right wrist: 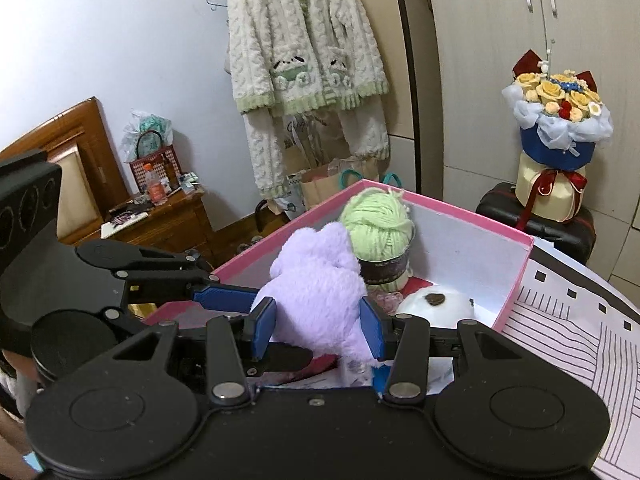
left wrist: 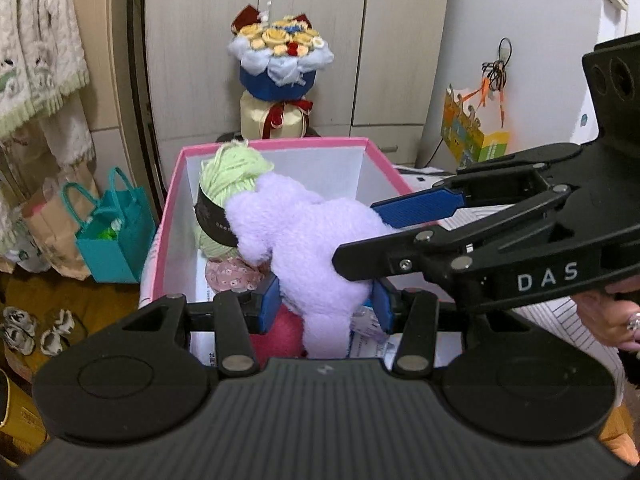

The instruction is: Organize soft objects

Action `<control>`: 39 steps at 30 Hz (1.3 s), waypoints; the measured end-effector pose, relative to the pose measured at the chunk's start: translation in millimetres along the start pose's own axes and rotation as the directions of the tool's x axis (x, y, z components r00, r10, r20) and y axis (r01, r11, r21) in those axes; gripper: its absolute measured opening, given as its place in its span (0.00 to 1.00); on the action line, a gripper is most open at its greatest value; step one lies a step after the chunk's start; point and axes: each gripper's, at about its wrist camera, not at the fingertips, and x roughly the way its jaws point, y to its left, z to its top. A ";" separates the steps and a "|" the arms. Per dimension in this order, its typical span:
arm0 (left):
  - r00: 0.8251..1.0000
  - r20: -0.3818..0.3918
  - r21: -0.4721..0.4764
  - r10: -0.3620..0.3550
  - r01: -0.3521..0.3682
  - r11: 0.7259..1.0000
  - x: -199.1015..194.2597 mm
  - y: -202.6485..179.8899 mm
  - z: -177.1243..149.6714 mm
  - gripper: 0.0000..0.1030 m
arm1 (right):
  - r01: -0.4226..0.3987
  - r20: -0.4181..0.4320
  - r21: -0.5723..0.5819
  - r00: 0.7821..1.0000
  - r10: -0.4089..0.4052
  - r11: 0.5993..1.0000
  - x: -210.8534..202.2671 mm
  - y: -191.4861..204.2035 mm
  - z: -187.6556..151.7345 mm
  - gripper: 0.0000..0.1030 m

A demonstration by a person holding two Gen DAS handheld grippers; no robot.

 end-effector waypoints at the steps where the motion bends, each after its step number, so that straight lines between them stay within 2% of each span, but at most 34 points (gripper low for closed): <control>1: 1.000 -0.009 -0.001 -0.003 0.003 1.000 4.4 1.5 0.9 0.45 | 0.000 -0.006 0.008 1.000 0.000 1.000 3.5 -3.0 0.4 0.50; 4: 0.999 -0.032 -0.002 -0.001 0.001 1.000 14.7 4.1 4.5 0.45 | -0.003 -0.013 0.024 1.000 0.003 1.000 11.3 -11.7 0.6 0.50; 7: 0.997 -0.063 0.007 0.038 -0.038 0.999 22.0 1.0 6.5 0.49 | -0.011 -0.012 0.038 1.000 0.011 0.999 18.7 -19.5 0.3 0.50; 12: 0.992 -0.100 0.016 0.073 -0.072 0.997 16.9 -1.6 -0.3 0.51 | 0.042 -0.013 0.004 0.999 -0.042 0.999 20.2 -14.3 -7.5 0.50; 15: 0.994 -0.076 0.009 0.075 -0.075 0.997 -2.9 -4.9 -5.6 0.56 | 0.040 0.023 0.018 0.999 -0.040 0.999 1.1 -13.1 -13.6 0.50; 18: 0.992 -0.020 0.028 0.122 -0.121 0.992 -24.4 -14.4 -8.0 0.59 | 0.048 0.064 0.026 0.997 -0.049 0.999 -23.0 -9.3 -20.1 0.50; 24: 0.988 0.033 0.007 0.152 -0.152 0.988 -58.6 -25.7 -9.7 0.61 | 0.122 0.095 -0.014 0.988 -0.120 0.992 -61.5 16.5 -35.2 0.51; 27: 0.986 0.051 -0.003 0.159 -0.159 0.987 -74.0 -32.1 -12.8 0.61 | 0.142 0.118 -0.007 0.983 -0.140 0.990 -80.7 25.8 -43.4 0.63; 29: 0.985 0.066 -0.005 0.159 -0.159 0.987 -83.8 -36.3 -14.5 0.68 | 0.169 0.128 -0.001 0.978 -0.167 0.986 -91.4 31.7 -48.9 0.65; 31: 0.985 0.082 -0.009 0.155 -0.154 0.988 -91.4 -40.0 -16.5 0.83 | 0.195 0.134 0.003 0.972 -0.193 0.981 -101.5 36.9 -54.7 0.68; 34: 0.981 0.093 -0.015 0.172 -0.172 0.985 -101.4 -46.6 -19.3 0.86 | 0.230 0.145 0.017 0.962 -0.230 0.973 -115.1 43.0 -60.8 0.74; 36: 0.979 0.097 -0.012 0.177 -0.176 0.984 -108.0 -51.7 -21.3 0.93 | 0.251 0.154 0.020 0.956 -0.251 0.968 -124.9 48.8 -65.6 0.78; 39: 0.980 0.086 -0.015 0.180 -0.179 0.984 -117.2 -58.4 -24.8 0.94 | 0.256 0.170 0.027 0.951 -0.257 0.966 -139.4 55.9 -72.5 0.82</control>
